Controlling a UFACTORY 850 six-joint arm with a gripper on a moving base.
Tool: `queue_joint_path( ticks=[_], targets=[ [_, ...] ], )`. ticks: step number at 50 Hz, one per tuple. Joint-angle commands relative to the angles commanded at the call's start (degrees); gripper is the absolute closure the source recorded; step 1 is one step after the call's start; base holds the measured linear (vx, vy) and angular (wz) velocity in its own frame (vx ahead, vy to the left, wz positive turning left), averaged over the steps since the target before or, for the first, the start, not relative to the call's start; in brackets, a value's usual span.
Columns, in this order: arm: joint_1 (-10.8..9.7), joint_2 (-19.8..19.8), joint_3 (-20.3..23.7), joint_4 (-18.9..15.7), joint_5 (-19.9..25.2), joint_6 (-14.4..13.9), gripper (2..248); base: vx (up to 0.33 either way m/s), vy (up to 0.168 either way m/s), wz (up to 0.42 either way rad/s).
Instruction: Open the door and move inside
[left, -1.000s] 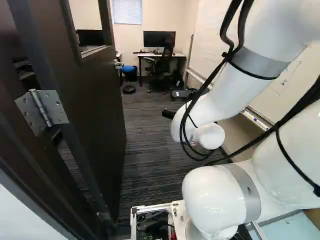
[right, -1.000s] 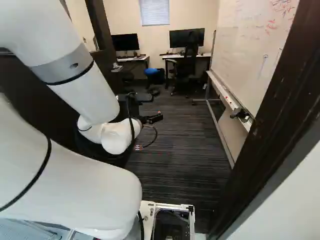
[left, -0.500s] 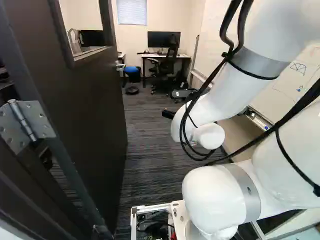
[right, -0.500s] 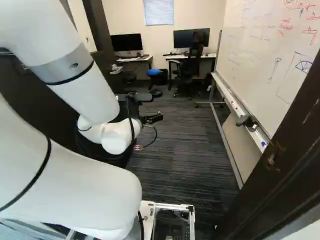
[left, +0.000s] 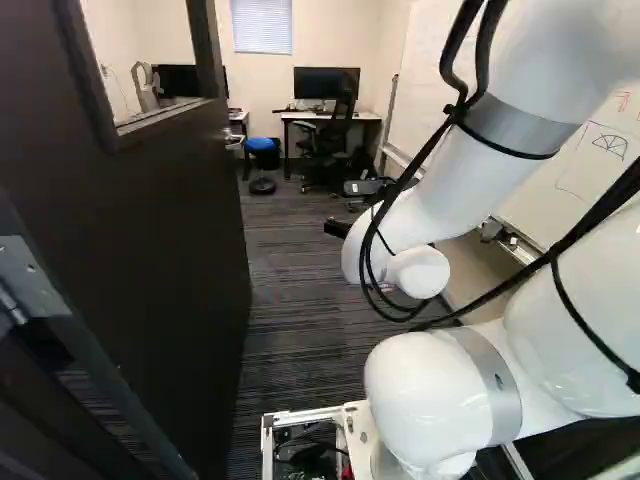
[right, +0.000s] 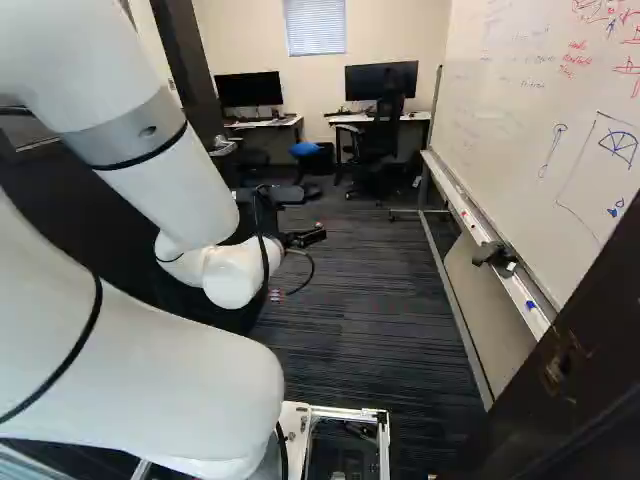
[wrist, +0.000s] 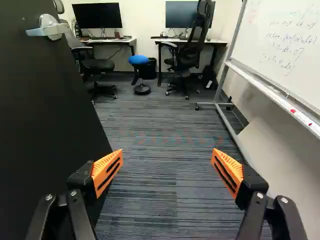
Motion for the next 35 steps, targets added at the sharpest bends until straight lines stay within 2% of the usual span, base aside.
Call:
queue_joint_path(
  ticks=[35],
  targets=[
    [0.0, 0.0, 0.0, 0.0, 0.0, 0.0, 3, 0.190, -0.037, -0.003]
  ],
)
